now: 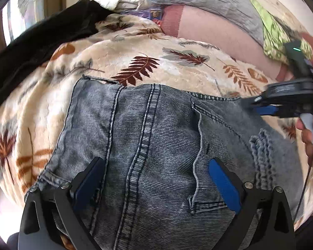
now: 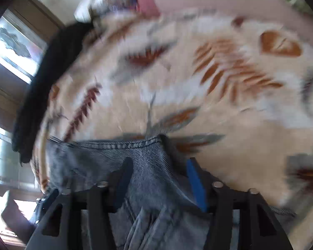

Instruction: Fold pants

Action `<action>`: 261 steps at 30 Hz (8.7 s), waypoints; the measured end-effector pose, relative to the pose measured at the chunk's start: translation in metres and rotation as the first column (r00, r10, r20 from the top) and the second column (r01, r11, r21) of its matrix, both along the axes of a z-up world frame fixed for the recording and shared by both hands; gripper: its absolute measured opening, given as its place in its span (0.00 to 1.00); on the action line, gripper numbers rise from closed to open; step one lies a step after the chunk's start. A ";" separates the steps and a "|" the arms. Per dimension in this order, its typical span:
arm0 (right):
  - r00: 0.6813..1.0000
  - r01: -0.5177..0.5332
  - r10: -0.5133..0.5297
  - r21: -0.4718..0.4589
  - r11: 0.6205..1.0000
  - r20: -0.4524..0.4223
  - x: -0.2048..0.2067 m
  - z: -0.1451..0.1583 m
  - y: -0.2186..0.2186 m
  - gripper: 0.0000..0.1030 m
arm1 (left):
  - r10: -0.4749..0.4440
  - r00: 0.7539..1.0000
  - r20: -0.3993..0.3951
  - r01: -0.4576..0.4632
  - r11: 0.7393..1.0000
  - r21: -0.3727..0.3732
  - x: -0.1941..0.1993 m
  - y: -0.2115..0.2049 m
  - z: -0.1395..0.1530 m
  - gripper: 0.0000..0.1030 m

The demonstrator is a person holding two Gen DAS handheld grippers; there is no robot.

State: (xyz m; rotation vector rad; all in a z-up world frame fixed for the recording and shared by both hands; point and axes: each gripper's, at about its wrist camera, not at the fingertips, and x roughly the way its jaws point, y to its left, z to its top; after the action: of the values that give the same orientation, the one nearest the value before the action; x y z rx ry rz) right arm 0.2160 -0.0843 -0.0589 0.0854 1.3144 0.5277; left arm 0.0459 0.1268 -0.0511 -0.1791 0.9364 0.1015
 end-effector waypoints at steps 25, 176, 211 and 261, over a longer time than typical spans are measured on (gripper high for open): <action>0.992 0.100 -0.095 -0.053 0.994 0.085 -0.011 0.000 -0.007 0.09 | -0.014 1.000 -0.003 0.014 0.999 0.049 0.000 -0.005 -0.003 0.97; 0.757 -0.618 0.633 -0.135 0.774 0.162 -0.040 0.036 0.262 0.22 | 0.289 0.957 0.040 -0.235 0.844 -0.482 -0.054 0.109 -0.015 0.39; 0.979 0.038 0.055 0.447 0.894 -0.195 -0.051 0.022 0.044 0.63 | 0.295 0.951 0.093 -0.256 0.918 -0.302 -0.056 0.091 -0.005 0.20; 0.932 0.350 -0.272 0.792 0.500 -0.240 -0.219 0.012 -0.265 0.71 | -0.253 0.962 0.102 0.250 0.967 0.044 -0.046 -0.116 0.048 0.64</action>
State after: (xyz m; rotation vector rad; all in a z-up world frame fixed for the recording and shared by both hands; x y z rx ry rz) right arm -0.0025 -0.3490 -0.0473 1.1474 0.9829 0.8002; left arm 0.0001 0.0106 -0.0034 -0.0356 0.8432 -0.1281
